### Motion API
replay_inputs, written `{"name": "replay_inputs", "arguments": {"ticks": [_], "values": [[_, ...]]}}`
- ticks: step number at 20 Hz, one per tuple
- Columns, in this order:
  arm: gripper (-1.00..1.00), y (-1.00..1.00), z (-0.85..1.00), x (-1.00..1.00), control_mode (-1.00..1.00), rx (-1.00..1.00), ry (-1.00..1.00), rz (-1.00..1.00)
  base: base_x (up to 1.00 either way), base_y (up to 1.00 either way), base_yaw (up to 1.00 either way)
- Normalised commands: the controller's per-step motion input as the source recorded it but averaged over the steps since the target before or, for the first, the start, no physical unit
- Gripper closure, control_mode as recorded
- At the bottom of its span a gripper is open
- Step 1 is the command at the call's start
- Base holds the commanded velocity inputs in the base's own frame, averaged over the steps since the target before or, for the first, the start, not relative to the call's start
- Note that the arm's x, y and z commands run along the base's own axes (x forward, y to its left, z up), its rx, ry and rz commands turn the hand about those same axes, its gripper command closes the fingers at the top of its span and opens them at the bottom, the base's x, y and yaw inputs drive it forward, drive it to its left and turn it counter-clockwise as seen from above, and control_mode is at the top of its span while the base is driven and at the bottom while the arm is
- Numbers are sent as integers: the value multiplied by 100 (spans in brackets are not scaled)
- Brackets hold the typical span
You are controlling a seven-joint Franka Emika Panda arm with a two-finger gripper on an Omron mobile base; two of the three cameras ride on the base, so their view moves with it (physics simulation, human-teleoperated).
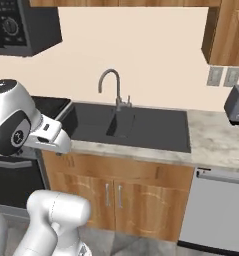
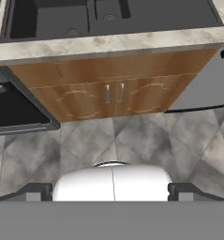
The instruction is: Navigate to the dishwasher.
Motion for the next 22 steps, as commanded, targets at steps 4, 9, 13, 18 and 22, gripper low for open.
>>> {"name": "replay_inputs", "arguments": {"ticks": [4, 9, 13, 18, 22], "values": [[-100, 0, 0, 0, 100, 0, 0, 0, 24, -100, 4], [-100, 0, 0, 0, 100, 0, 0, 0, 26, -100, 3], [-100, 0, 0, 0, 100, 0, 0, 0, 23, -100, 3], [-100, 0, 0, 0, 100, 0, 0, 0, 31, -100, 3], [-100, 0, 0, 0, 100, 0, 0, 0, 47, -100, 1]]}}
